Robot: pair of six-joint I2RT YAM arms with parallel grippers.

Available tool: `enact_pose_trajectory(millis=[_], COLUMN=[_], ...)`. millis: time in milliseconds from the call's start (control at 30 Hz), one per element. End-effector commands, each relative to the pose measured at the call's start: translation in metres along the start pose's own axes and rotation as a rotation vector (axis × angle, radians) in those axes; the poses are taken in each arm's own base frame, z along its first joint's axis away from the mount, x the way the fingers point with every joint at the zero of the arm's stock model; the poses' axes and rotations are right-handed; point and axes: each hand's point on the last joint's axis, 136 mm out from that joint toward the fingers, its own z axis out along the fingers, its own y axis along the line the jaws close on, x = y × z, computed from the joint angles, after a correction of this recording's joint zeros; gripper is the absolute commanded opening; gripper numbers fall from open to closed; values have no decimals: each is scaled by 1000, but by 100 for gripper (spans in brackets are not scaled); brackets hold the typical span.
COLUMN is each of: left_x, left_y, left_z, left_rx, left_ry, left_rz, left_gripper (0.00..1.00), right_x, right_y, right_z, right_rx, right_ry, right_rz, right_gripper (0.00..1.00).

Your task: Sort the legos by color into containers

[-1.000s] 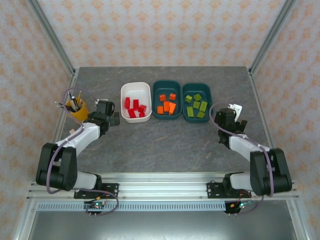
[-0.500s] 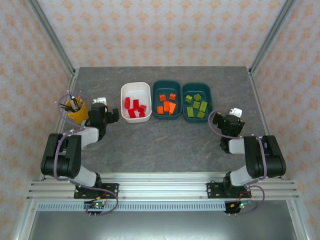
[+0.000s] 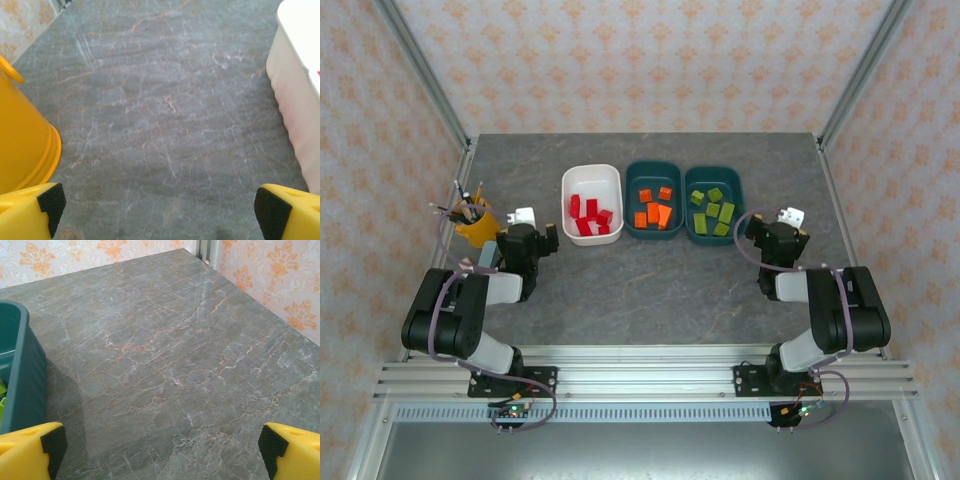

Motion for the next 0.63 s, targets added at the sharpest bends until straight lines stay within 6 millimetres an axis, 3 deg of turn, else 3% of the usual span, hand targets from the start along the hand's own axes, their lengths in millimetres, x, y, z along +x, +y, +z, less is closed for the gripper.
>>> enact_pose_trajectory(millis=[0,600], left_x=[-26,-26], left_y=[7,7], left_z=[0,0], left_rx=[-48,-50], left_ry=[-91,-89], left_rz=[-27,-25], left_gripper=[100,100], right_x=[-5,-3], right_y=[-3,13], right_z=[-1,4], right_rx=[19,-52], right_ry=[-30,12], right_rz=[10,-36], right_gripper=[99,99])
